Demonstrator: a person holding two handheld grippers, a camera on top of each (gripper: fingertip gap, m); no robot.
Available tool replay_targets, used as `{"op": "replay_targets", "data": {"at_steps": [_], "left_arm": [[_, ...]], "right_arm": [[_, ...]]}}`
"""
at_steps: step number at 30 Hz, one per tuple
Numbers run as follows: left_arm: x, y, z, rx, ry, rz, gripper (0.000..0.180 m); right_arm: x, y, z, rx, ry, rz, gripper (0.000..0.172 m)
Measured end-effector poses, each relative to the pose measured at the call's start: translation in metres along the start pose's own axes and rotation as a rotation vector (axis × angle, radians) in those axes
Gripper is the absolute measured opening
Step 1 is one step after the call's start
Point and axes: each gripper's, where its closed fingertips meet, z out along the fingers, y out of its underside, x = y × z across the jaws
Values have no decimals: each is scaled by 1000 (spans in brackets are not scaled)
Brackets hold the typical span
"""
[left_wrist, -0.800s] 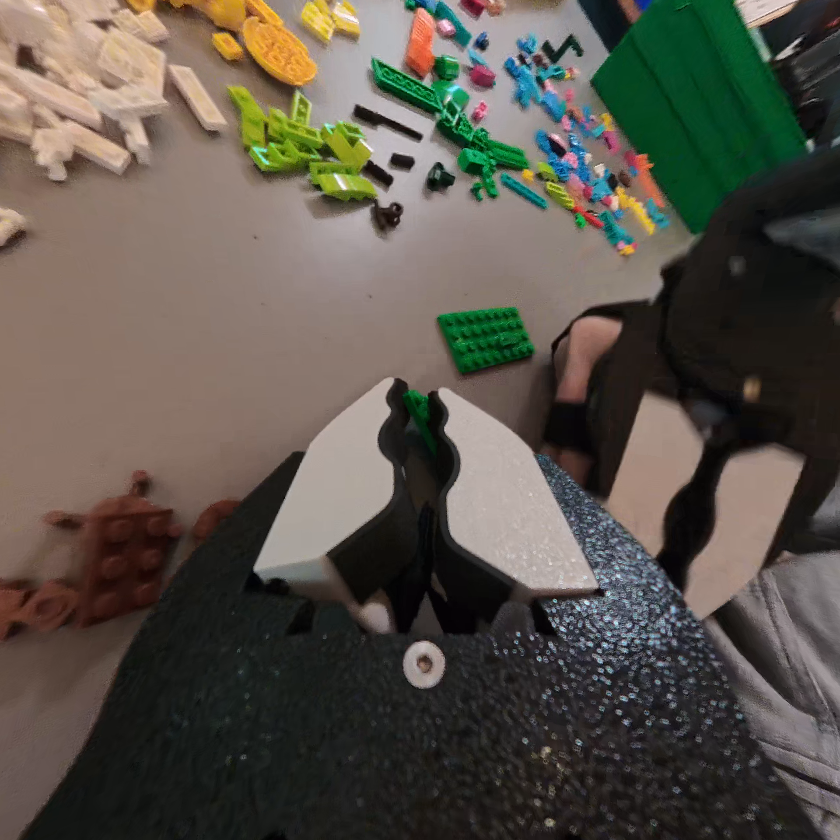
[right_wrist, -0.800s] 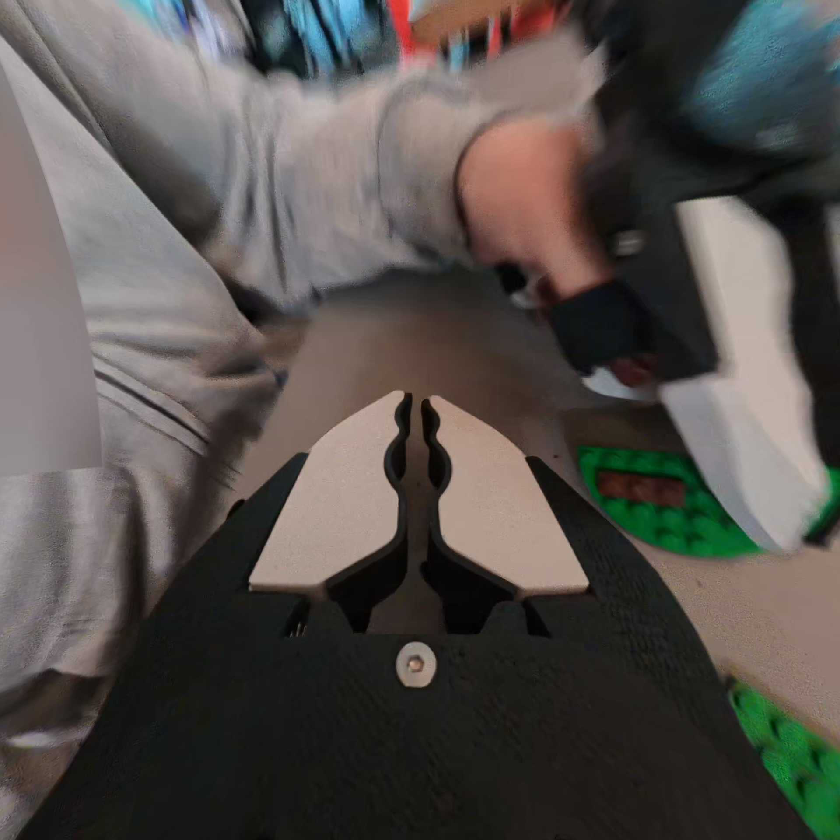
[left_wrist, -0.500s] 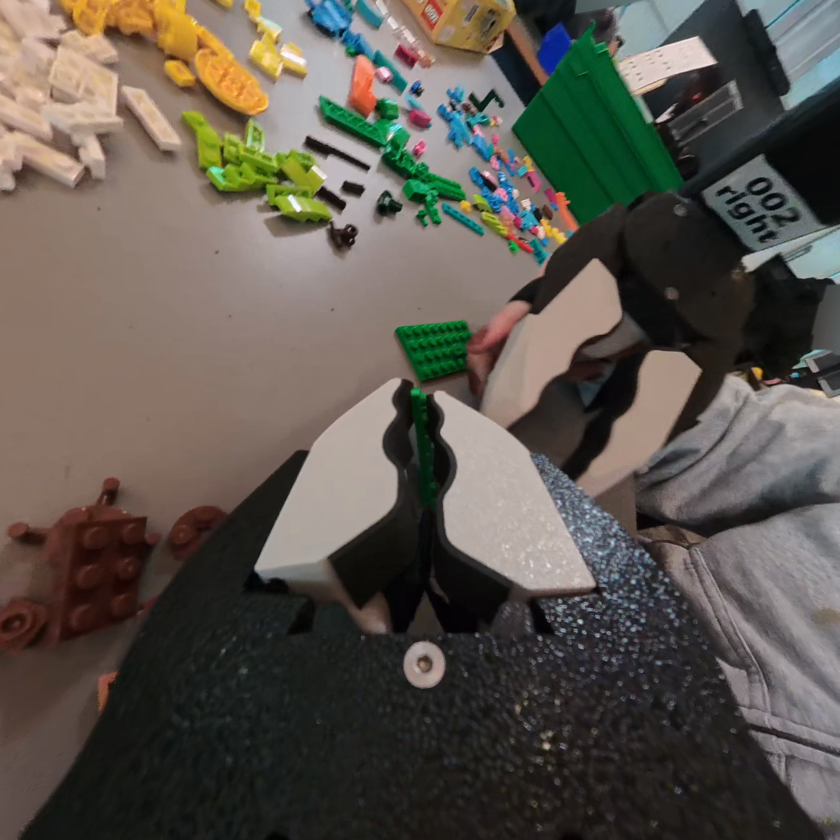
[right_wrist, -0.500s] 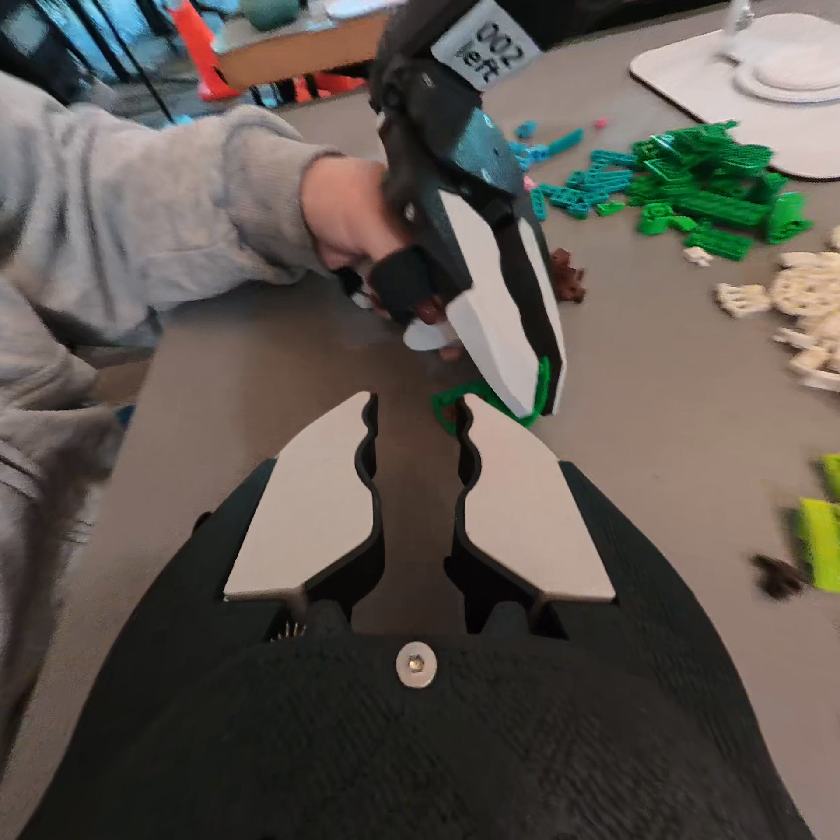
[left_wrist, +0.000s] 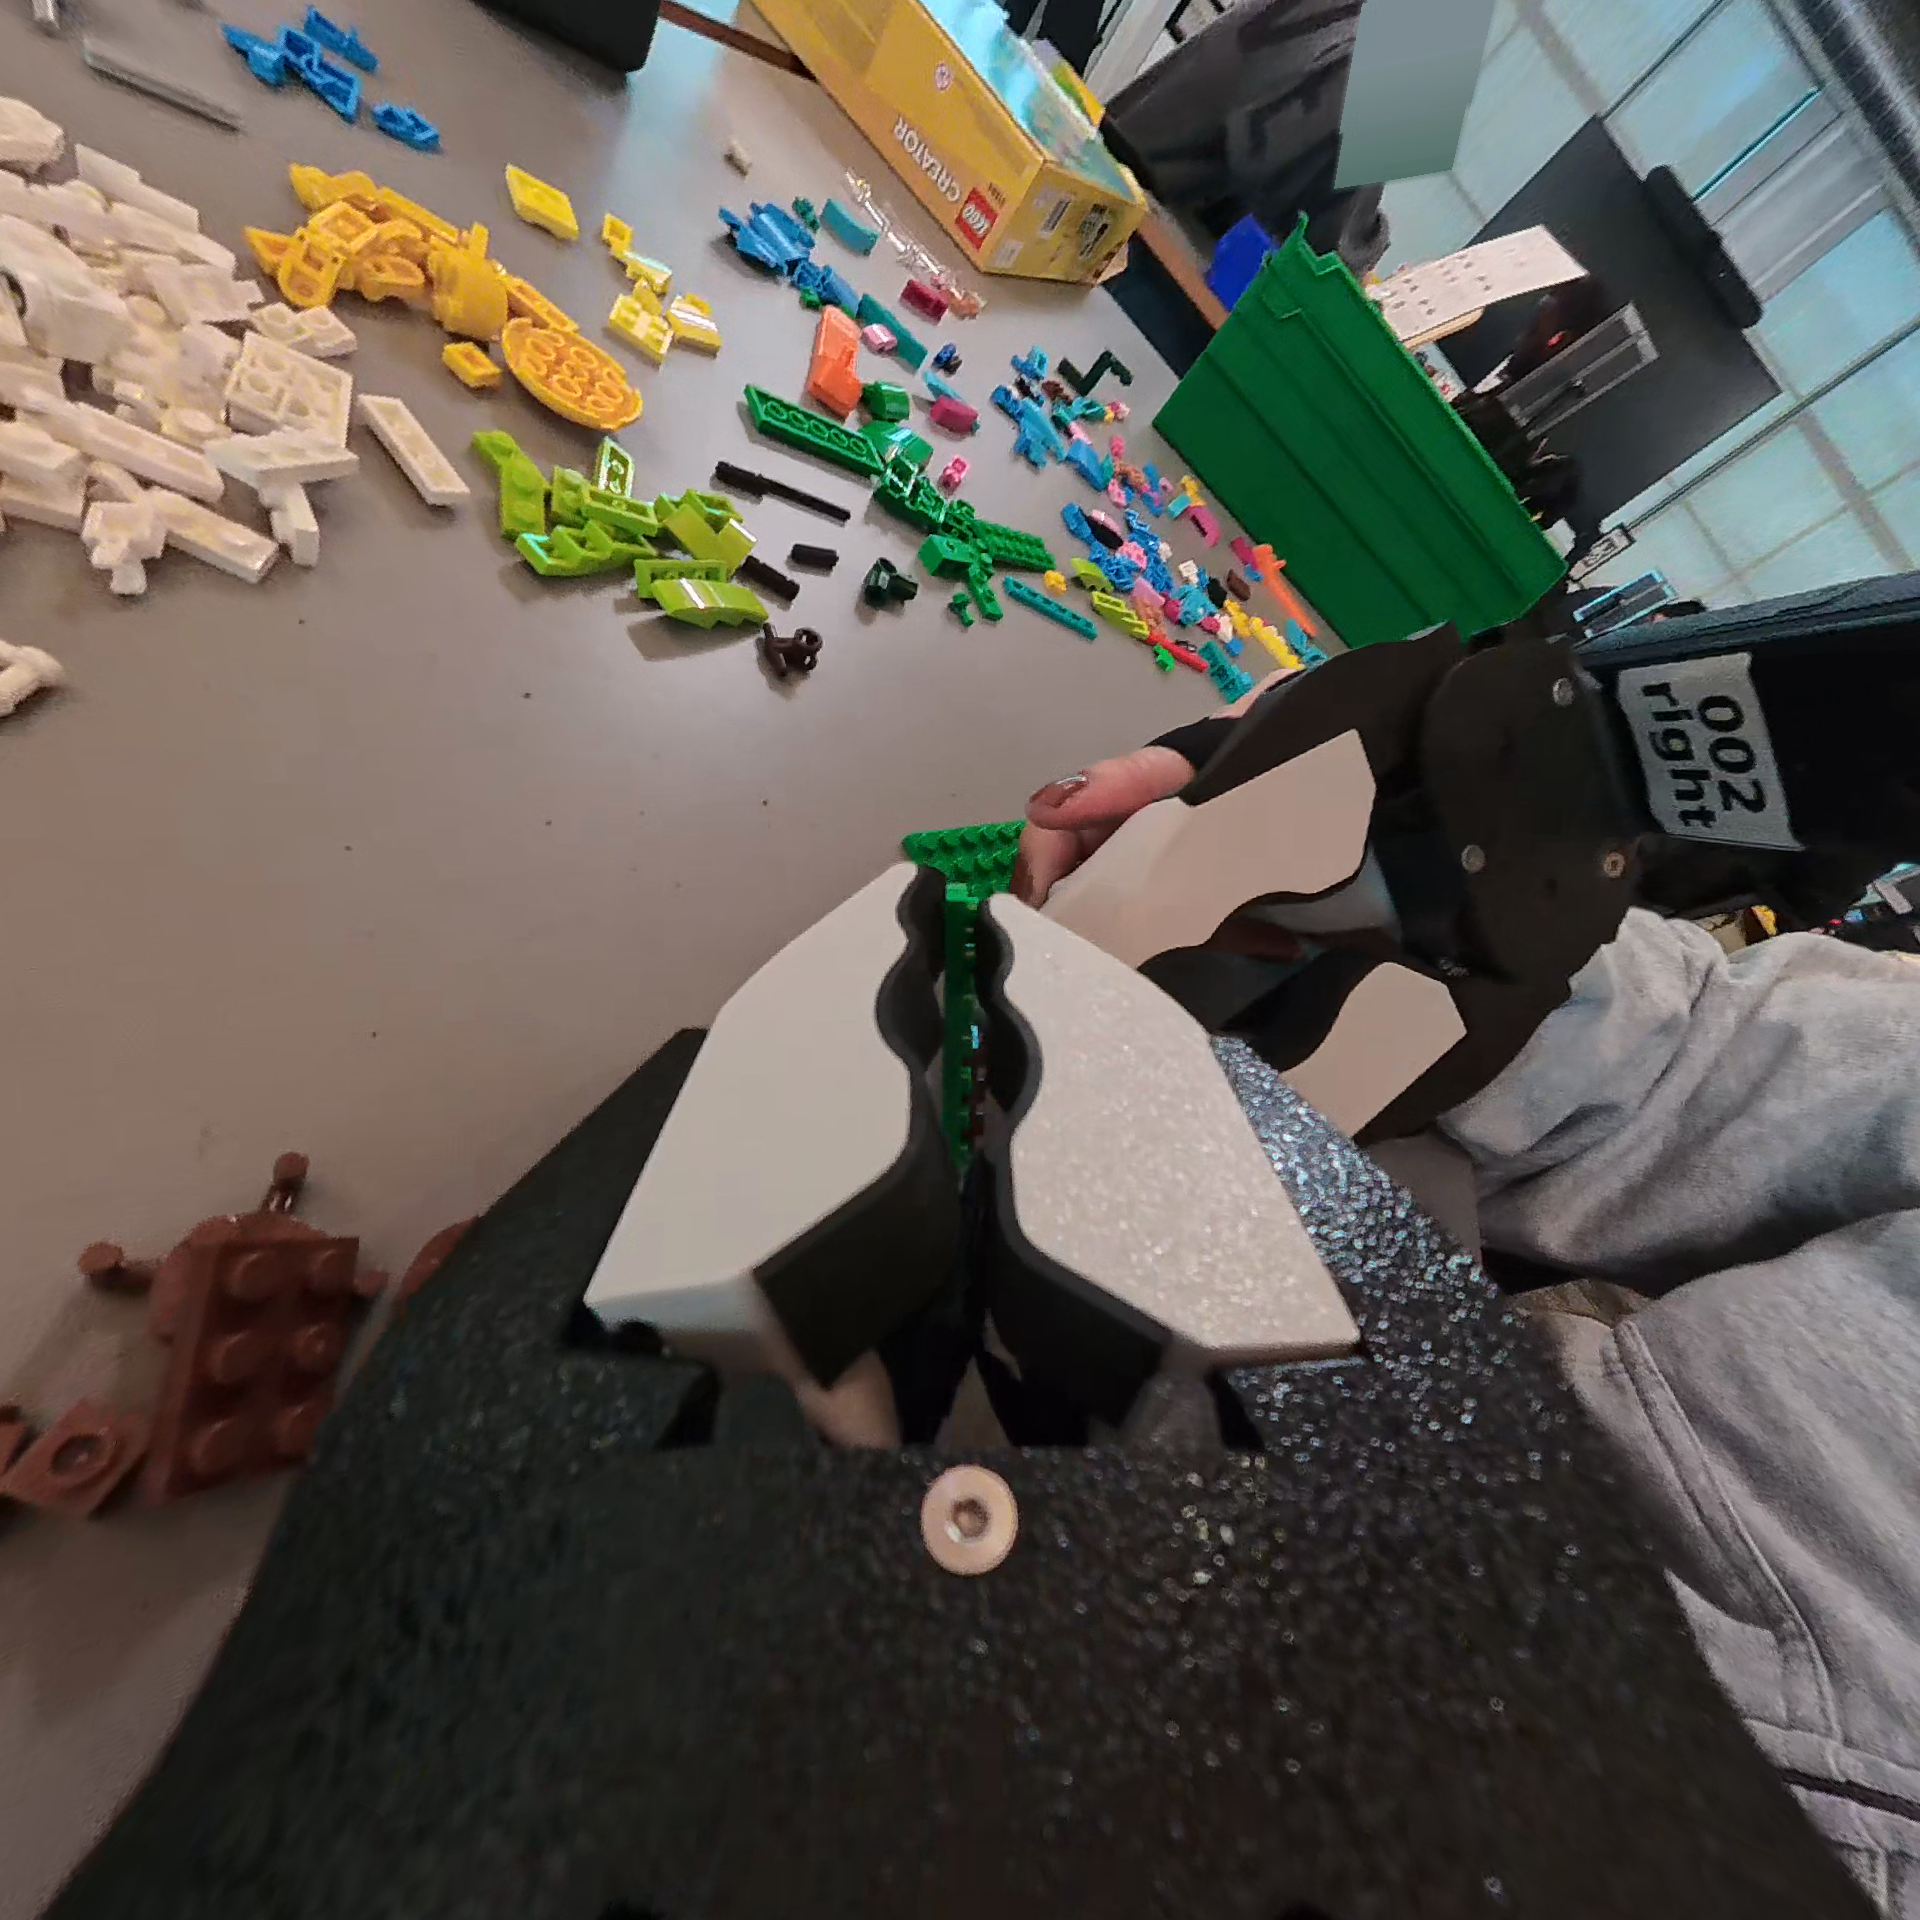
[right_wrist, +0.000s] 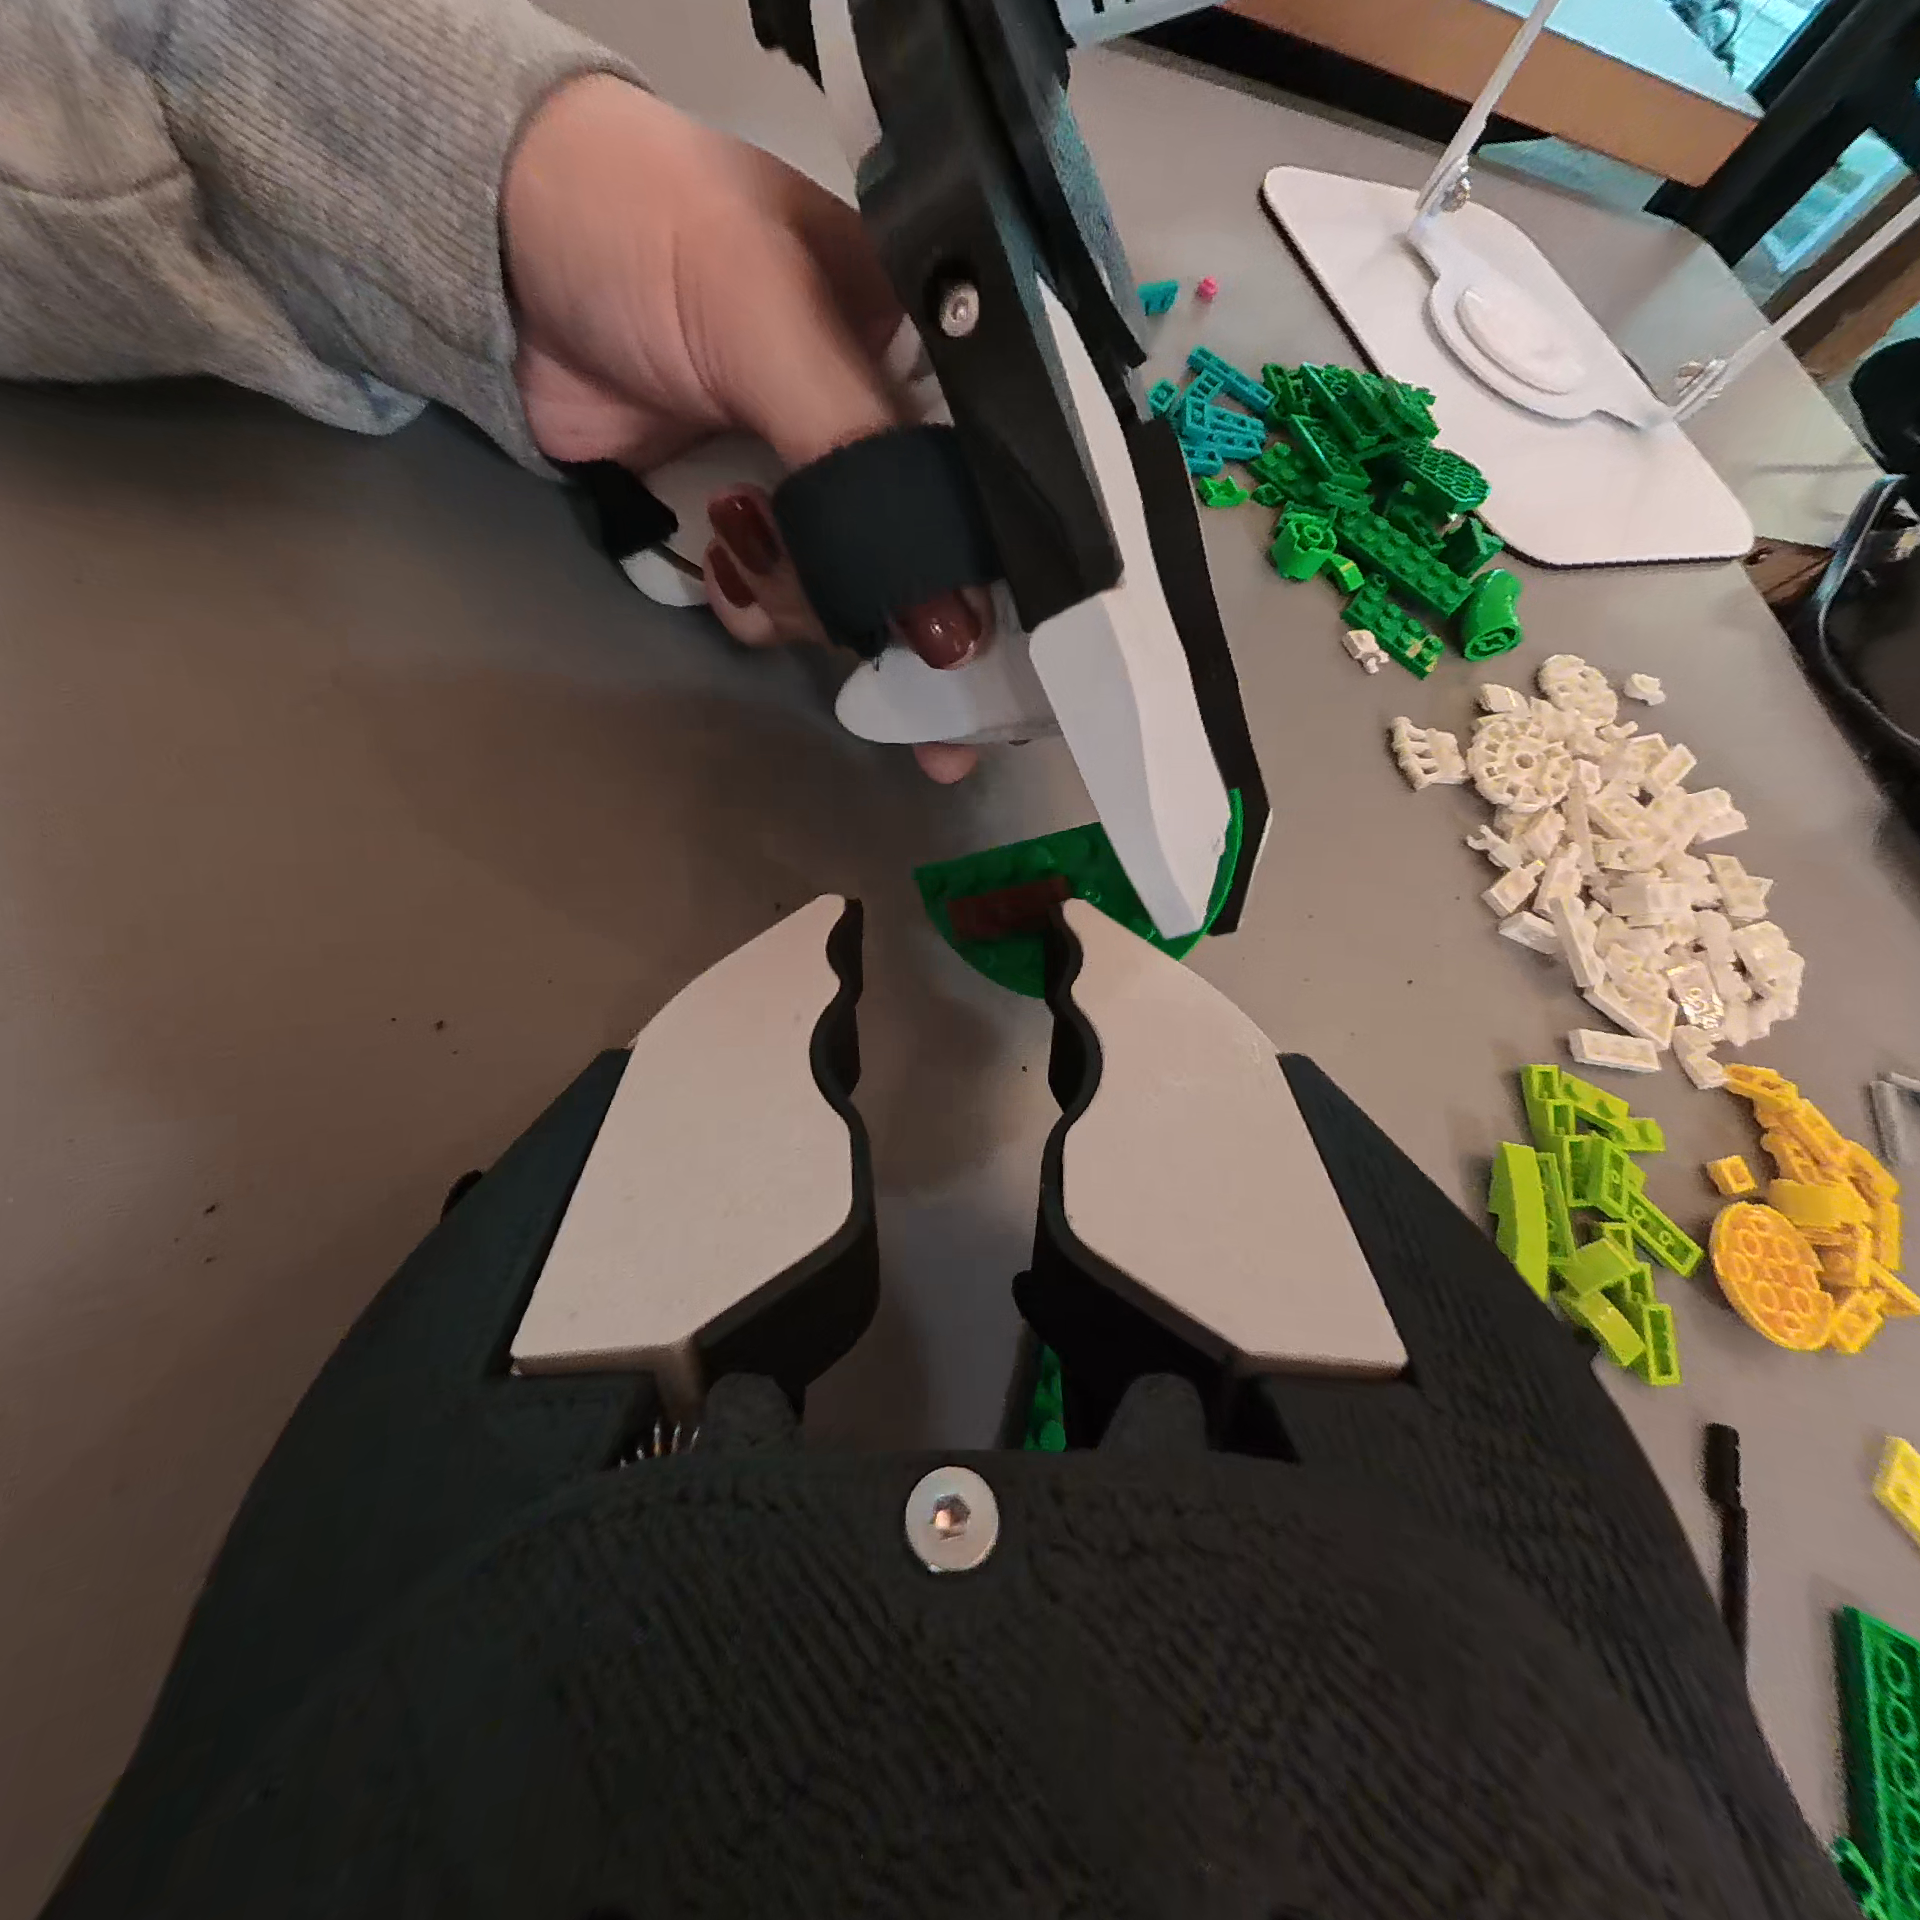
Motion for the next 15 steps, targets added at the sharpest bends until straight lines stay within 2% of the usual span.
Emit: {"op": "replay_targets", "data": {"at_steps": [4, 11, 12, 13, 14, 15], "left_arm": [[0, 3, 2, -24, -10, 7, 4], [1, 6, 2, -45, -25, 38, 2], [5, 7, 3, -45, -21, 68, 3], [29, 1, 4, 16, 101, 135, 3], [35, 1, 8, 38, 83, 175, 3], [35, 0, 8, 44, 52, 236, 3]], "right_arm": [[2, -3, 0, 17, 22, -8, 31], [-1, 4, 4, -52, 39, -61, 30], [-2, 5, 4, -68, 30, -73, 27], [-15, 8, 6, -94, -59, -58, 0], [-26, 3, 8, -83, -121, -42, 1], [-27, 2, 9, -86, -112, -69, 3]]}}
